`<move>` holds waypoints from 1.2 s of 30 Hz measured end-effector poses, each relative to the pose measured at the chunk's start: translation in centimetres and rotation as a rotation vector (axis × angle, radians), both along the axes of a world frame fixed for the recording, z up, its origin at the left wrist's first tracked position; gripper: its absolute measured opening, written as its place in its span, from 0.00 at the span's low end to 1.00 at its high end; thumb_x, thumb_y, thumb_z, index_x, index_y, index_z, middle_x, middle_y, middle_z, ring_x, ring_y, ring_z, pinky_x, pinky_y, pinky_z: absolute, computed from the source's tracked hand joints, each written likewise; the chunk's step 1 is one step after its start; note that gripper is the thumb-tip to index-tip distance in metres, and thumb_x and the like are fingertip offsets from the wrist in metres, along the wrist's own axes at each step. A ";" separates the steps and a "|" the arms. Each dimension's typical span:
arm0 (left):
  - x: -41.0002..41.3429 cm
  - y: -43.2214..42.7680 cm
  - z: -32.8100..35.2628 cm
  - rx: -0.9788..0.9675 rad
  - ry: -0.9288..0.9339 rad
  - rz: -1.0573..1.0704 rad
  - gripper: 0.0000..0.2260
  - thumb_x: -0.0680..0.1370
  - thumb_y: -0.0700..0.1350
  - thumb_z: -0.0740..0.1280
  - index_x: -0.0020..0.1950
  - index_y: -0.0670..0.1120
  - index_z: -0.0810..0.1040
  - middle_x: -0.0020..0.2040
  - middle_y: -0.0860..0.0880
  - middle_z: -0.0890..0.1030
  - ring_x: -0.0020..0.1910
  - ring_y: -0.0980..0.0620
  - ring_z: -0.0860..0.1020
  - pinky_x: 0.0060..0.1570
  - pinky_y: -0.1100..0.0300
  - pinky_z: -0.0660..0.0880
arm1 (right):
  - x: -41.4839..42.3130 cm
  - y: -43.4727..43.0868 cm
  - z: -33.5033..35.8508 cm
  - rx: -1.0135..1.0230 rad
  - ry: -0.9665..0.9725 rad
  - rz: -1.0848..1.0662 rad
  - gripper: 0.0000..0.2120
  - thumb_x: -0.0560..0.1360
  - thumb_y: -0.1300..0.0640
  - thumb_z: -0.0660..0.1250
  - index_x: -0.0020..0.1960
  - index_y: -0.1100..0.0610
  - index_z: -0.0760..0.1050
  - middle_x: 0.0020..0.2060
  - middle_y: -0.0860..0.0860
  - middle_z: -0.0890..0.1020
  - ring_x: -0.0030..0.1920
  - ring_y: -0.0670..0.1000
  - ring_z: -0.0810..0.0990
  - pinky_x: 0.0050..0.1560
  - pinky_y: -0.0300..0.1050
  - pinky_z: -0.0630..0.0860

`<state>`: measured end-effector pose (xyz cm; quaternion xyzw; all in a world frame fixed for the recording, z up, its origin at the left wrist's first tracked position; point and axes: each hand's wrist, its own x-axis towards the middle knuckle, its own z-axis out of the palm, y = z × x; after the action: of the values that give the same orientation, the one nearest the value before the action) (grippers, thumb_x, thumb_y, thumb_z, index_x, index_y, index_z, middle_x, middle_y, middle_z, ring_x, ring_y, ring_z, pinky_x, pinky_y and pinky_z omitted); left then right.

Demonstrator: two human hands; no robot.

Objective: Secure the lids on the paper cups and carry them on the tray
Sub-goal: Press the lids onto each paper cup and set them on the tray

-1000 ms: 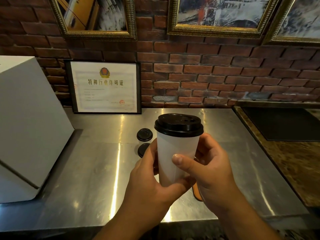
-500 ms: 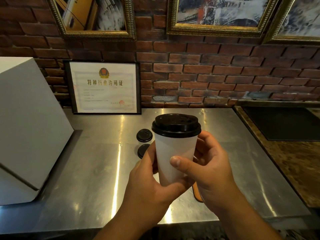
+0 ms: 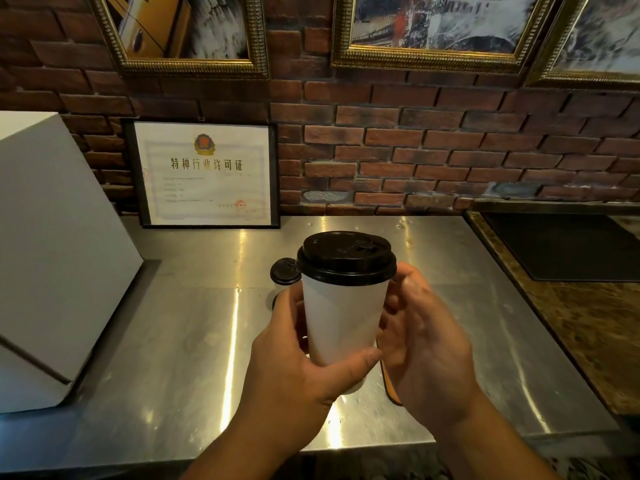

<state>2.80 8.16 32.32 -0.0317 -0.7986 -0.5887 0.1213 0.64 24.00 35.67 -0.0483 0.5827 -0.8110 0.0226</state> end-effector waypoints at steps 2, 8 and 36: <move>0.0 0.1 0.0 -0.010 -0.011 -0.010 0.40 0.58 0.82 0.73 0.67 0.79 0.61 0.63 0.72 0.75 0.60 0.70 0.76 0.42 0.76 0.76 | -0.6 0.0 0.4 -0.008 -0.015 -0.016 0.26 0.80 0.40 0.59 0.71 0.52 0.77 0.62 0.55 0.85 0.66 0.57 0.83 0.69 0.63 0.77; 0.1 0.3 -0.2 -0.014 -0.025 -0.018 0.39 0.57 0.82 0.72 0.64 0.81 0.60 0.62 0.73 0.75 0.60 0.69 0.76 0.43 0.75 0.77 | -1.3 -0.8 0.9 -0.024 0.029 0.045 0.28 0.77 0.35 0.64 0.70 0.50 0.76 0.63 0.56 0.84 0.65 0.59 0.83 0.59 0.61 0.84; -0.3 0.7 -0.3 0.024 -0.061 -0.066 0.37 0.58 0.80 0.74 0.63 0.79 0.64 0.62 0.70 0.77 0.60 0.68 0.76 0.42 0.75 0.77 | -3.8 -0.3 1.8 -0.172 -0.153 0.218 0.35 0.75 0.31 0.57 0.63 0.56 0.84 0.56 0.60 0.86 0.59 0.59 0.86 0.54 0.52 0.84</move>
<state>2.49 8.89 31.99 -0.0384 -0.7932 -0.6028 0.0778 -3.12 23.68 37.43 -0.0510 0.4987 -0.8520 0.1508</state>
